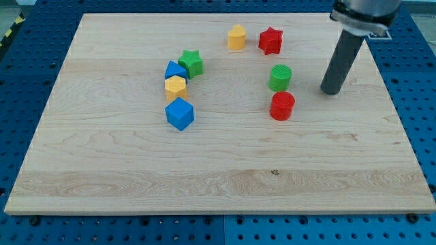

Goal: Slide green circle closer to the green star

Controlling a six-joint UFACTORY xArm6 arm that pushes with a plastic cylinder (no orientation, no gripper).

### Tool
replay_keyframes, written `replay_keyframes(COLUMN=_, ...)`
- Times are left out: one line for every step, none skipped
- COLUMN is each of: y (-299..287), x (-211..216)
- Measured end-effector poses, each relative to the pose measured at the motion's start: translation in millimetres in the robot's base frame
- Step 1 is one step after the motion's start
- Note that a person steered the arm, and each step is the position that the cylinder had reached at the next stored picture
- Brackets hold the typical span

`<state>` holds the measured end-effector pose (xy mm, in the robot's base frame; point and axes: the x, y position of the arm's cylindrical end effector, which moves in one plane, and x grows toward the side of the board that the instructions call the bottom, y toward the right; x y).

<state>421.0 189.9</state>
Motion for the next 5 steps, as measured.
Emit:
replay_keyframes(y=-3.9, x=-1.8)
replay_keyframes(y=-42.6, x=-19.2)
replay_keyframes(y=-100.3, x=-27.2)
replay_keyframes(y=-161.0, x=-52.9)
replay_keyframes(y=-191.5, x=-73.3)
